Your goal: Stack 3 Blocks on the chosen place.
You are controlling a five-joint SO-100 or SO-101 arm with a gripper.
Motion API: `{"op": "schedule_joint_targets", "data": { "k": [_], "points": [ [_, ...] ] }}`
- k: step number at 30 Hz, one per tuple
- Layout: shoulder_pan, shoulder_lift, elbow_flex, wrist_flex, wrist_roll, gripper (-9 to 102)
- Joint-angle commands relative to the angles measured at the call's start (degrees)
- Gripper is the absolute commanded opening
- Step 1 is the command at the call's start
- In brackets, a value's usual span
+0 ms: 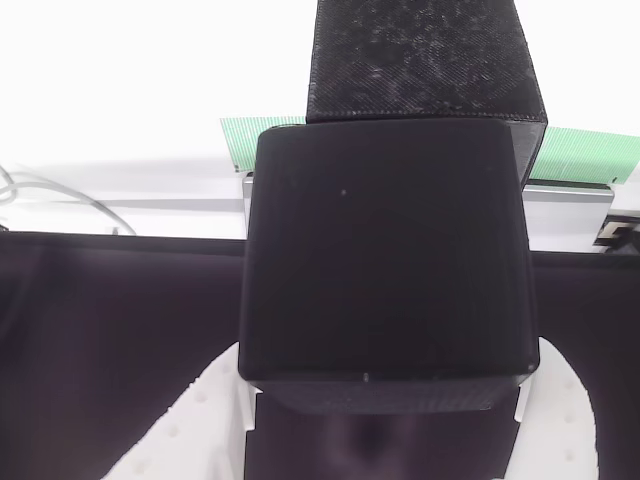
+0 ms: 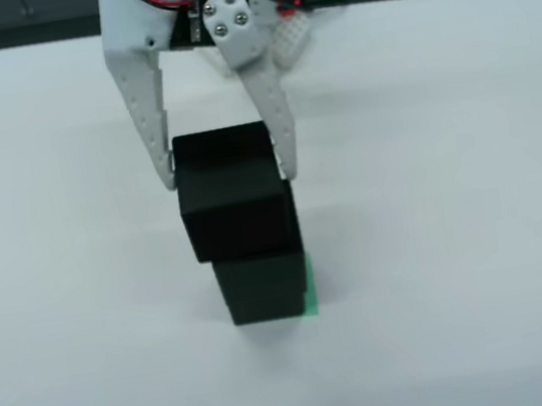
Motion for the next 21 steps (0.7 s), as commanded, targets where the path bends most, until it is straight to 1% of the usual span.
{"op": "schedule_joint_targets", "data": {
  "k": [1, 10, 17, 21],
  "points": [
    [-0.8, 0.7, -0.2, -1.1, 0.8, 21],
    [-1.0, 1.1, 0.8, -2.0, 0.9, 21],
    [-0.8, 1.8, 1.6, -2.7, 0.9, 34],
    [-0.9, 3.5, 0.7, 0.4, 0.9, 37]
  ]
}}
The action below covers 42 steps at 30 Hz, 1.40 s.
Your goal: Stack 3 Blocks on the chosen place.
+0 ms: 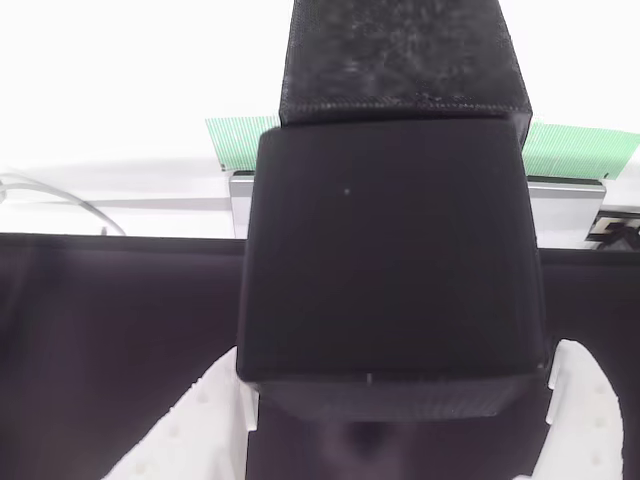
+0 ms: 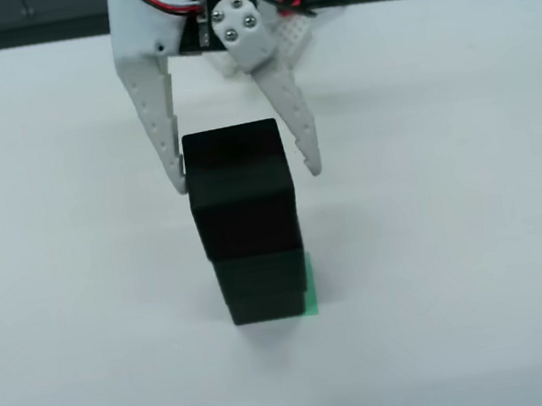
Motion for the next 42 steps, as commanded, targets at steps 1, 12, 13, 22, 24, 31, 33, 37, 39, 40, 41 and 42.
{"op": "schedule_joint_targets", "data": {
  "k": [1, 12, 13, 22, 24, 31, 33, 37, 39, 40, 41, 42],
  "points": [
    [-0.3, 3.4, -1.5, 1.9, -0.2, 37],
    [0.4, 16.4, -7.8, 7.6, -0.1, 32],
    [0.4, 18.6, -6.9, 7.6, -0.1, 28],
    [-7.1, 42.5, 16.6, 0.9, 22.4, 0],
    [-8.6, 47.5, 23.0, -2.7, 33.0, 0],
    [-7.7, 60.7, 45.6, -15.5, 67.5, 0],
    [-6.4, 63.5, 50.8, -17.3, 77.2, 0],
    [-5.5, 71.5, 60.9, -19.7, 90.5, 0],
    [-5.5, 75.6, 64.4, -18.8, 95.0, 0],
    [-5.4, 77.0, 65.8, -18.1, 97.0, 0],
    [-5.3, 77.9, 66.9, -17.6, 97.9, 0],
    [-4.8, 78.2, 67.7, -17.2, 99.3, 0]
  ]
}}
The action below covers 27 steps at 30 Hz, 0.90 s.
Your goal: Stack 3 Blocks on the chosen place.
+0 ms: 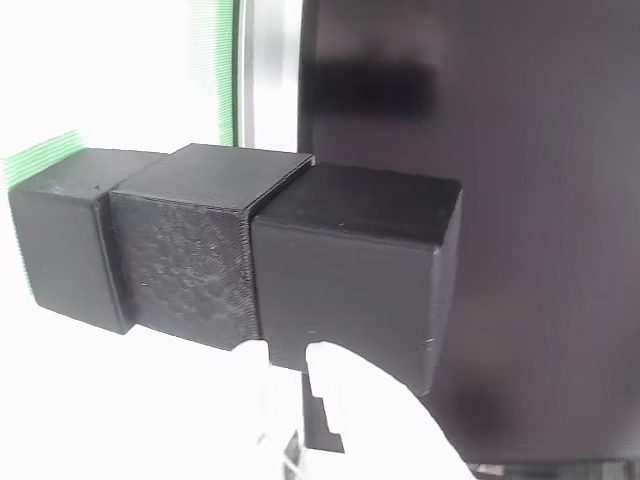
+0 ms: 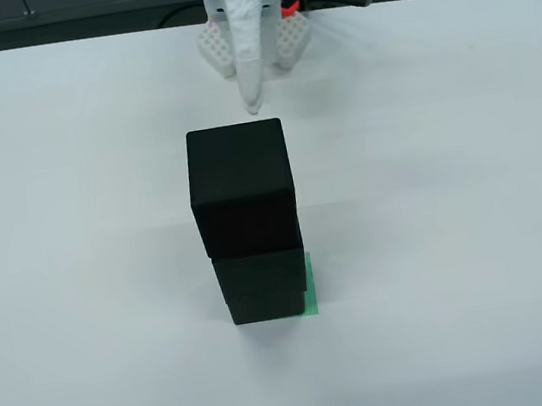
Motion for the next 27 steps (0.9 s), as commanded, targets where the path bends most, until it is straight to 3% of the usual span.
{"op": "schedule_joint_targets", "data": {
  "k": [1, 13, 27],
  "points": [
    [1.2, 3.0, 2.6, 0.7, 5.6, 0],
    [-0.2, 9.3, 13.6, 1.6, 6.4, 0],
    [-0.6, 9.5, 16.3, 0.4, 5.9, 0]
  ]
}}
